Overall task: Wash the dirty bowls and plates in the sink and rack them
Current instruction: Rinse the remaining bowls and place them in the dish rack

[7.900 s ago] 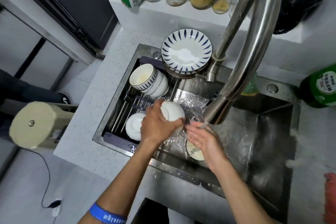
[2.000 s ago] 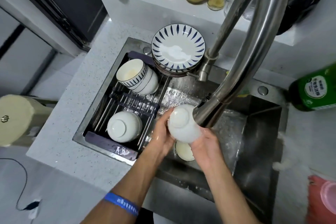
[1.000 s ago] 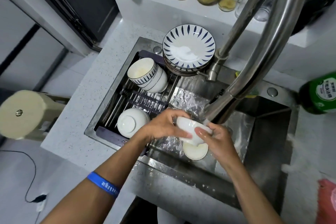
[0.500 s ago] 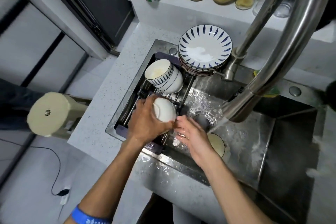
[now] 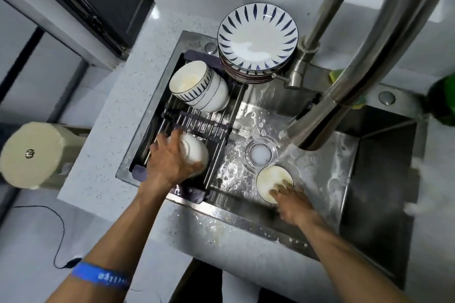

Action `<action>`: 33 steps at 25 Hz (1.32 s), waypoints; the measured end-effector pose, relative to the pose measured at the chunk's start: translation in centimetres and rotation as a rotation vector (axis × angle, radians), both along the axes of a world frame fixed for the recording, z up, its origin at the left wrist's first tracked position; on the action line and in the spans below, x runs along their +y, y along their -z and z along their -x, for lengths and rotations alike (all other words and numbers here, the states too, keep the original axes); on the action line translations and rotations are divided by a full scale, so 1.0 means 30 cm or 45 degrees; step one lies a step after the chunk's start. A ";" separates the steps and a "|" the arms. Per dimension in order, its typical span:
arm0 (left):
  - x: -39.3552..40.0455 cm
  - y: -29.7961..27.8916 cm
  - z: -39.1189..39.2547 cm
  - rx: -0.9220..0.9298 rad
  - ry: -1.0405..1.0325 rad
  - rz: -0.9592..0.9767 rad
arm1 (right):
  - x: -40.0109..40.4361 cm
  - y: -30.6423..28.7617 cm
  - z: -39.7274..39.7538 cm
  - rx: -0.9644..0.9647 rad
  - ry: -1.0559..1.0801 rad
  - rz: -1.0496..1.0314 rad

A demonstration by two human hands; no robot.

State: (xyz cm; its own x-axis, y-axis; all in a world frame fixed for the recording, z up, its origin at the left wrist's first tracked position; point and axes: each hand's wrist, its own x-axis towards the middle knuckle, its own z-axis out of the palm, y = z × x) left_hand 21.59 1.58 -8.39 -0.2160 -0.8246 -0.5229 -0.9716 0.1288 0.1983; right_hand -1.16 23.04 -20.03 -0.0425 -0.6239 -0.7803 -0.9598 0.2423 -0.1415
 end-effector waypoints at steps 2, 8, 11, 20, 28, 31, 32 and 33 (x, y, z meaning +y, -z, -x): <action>0.039 -0.031 -0.002 0.224 0.043 0.236 | -0.036 0.066 0.012 0.150 -0.141 -0.019; 0.219 -0.082 0.082 0.661 0.340 0.543 | -0.130 0.055 0.014 0.071 0.139 0.154; 0.269 -0.025 0.151 0.731 0.246 0.145 | -0.160 -0.045 -0.039 -0.094 0.432 0.363; 0.316 -0.085 0.401 0.777 0.338 -0.294 | -0.158 -0.427 -0.119 -1.127 1.744 0.827; 0.218 -0.294 0.579 0.485 0.392 -0.540 | -0.142 -0.480 -0.068 -1.345 2.202 0.793; 0.188 -0.305 0.613 0.218 0.282 -0.647 | -0.117 -0.502 -0.095 -1.558 2.349 0.774; 0.181 -0.314 0.611 0.248 0.228 -0.709 | -0.117 -0.501 -0.086 -1.632 2.434 0.762; 0.177 -0.305 0.608 0.335 0.149 -0.774 | -0.116 -0.506 -0.073 -1.693 2.485 0.758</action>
